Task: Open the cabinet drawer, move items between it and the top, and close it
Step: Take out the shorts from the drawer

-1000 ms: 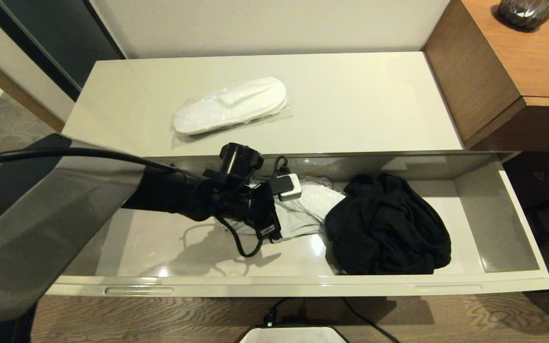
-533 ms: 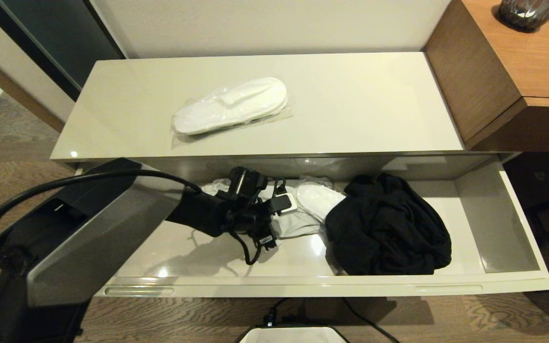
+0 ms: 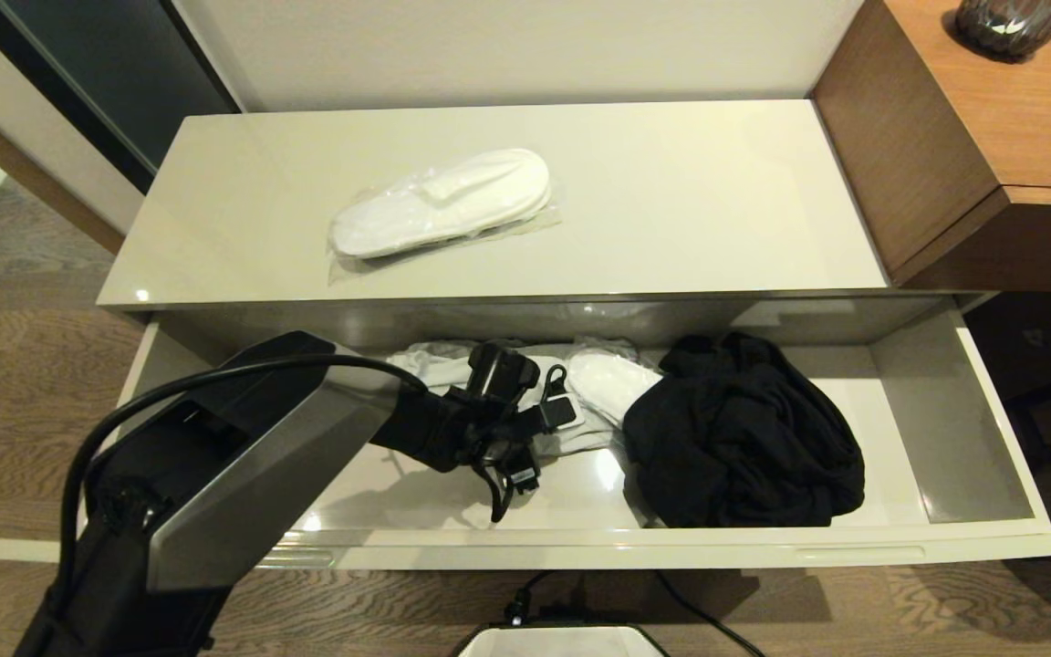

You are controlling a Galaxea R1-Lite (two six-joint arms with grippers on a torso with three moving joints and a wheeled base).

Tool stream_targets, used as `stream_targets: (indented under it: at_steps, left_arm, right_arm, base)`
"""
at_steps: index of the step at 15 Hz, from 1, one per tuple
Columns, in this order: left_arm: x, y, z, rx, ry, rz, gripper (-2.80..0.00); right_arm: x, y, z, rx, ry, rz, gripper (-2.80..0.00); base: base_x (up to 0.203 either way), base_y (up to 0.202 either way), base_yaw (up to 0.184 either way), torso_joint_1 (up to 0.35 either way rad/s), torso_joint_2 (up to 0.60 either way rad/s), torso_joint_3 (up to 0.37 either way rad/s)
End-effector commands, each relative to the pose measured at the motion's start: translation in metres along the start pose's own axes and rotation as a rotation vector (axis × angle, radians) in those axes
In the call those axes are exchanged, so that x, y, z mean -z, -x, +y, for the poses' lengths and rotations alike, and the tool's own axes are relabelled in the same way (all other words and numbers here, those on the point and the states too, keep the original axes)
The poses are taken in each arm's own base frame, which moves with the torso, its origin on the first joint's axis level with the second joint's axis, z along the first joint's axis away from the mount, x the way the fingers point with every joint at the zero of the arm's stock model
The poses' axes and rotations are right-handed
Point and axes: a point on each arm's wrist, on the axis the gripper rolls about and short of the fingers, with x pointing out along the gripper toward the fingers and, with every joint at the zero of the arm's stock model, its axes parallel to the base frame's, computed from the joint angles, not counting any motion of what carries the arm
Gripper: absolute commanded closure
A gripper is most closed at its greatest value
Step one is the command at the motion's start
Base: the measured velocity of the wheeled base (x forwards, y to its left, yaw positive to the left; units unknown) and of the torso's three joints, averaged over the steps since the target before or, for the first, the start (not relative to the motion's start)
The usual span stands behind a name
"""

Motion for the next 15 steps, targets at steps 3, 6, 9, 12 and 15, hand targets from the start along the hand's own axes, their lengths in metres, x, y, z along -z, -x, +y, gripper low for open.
stream_targets:
  at_steps: [3, 6, 9, 12, 15]
  left_arm:
    - [-0.009, 0.009, 0.028, -0.156, 0.058, 0.032, -2.80]
    - [-0.016, 0.020, 0.060, -0.342, 0.102, 0.099, -2.80]
    - [-0.013, 0.027, 0.071, -0.385, 0.114, 0.128, -2.80]
    - [-0.012, 0.043, 0.073, -0.410, 0.116, 0.155, -2.80]
    - [-0.015, 0.054, 0.072, -0.439, 0.119, 0.173, -2.80]
  right_arm:
    - [0.000, 0.000, 0.000, 0.000, -0.001, 0.001, 0.00]
    - [0.000, 0.000, 0.000, 0.000, -0.001, 0.001, 0.00]
    - [0.000, 0.000, 0.000, 0.000, 0.001, 0.001, 0.00]
    - [0.000, 0.000, 0.000, 0.000, -0.001, 0.001, 0.00]
    - [0.000, 0.000, 0.000, 0.000, -0.001, 0.001, 0.00]
  base:
    - [0.000, 0.000, 0.000, 0.000, 0.00, 0.000]
    - [0.000, 0.000, 0.000, 0.000, 0.00, 0.000]
    - [0.000, 0.000, 0.000, 0.000, 0.00, 0.000]
    - [0.000, 0.000, 0.000, 0.000, 0.00, 0.000]
    - [0.000, 0.000, 0.000, 0.000, 0.00, 0.000]
